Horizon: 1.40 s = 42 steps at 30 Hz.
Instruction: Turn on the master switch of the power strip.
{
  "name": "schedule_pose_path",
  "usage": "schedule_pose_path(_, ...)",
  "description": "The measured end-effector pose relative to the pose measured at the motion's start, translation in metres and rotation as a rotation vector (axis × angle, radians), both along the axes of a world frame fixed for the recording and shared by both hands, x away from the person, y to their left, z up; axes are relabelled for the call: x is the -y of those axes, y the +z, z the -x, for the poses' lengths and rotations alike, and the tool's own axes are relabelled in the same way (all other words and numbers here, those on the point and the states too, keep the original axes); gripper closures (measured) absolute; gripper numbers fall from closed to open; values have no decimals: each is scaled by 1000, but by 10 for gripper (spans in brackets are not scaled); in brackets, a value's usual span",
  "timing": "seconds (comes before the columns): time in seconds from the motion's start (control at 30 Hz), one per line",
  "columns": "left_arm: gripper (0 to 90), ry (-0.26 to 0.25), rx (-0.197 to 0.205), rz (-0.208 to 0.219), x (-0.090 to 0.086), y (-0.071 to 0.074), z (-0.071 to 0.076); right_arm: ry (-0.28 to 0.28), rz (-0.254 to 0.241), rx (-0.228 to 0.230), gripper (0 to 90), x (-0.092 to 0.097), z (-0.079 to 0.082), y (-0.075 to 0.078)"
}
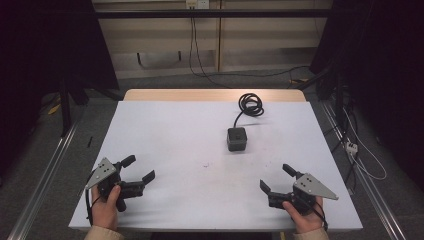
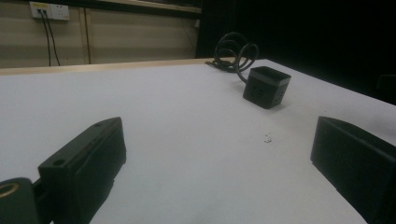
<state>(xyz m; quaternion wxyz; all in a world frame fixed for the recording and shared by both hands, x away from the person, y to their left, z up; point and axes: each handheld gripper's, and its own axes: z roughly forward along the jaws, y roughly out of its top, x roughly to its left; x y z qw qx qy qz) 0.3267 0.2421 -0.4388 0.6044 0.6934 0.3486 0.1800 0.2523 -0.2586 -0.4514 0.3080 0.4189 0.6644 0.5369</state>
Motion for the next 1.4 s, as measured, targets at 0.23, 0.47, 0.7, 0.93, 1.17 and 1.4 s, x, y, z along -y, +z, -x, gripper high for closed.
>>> schedule_pose_path(0.23, 30, -9, 2, 2, 0, 0, 0, 0, 1, -12, 49, -3, -3, 0)
schedule_pose_path(0.47, 30, -13, 5, 7, -1, 0, 0, 5, 17, -26, 54, -12, -11, 0)
schedule_pose_path(0.7, 30, -22, 4, 9, 0, -1, 0, 2, 20, -35, 55, -17, -20, 4)
schedule_pose_path(0.93, 30, -27, 4, 19, -1, -1, 0, -11, 17, -51, 57, -22, -32, 6)
schedule_pose_path(1.17, 30, -25, 6, 27, -3, -1, -1, -11, 40, -58, 59, -28, -41, 6)
schedule_pose_path(1.4, 30, -29, 10, 20, -3, -1, 0, -18, 32, -70, 66, -29, -49, 8)
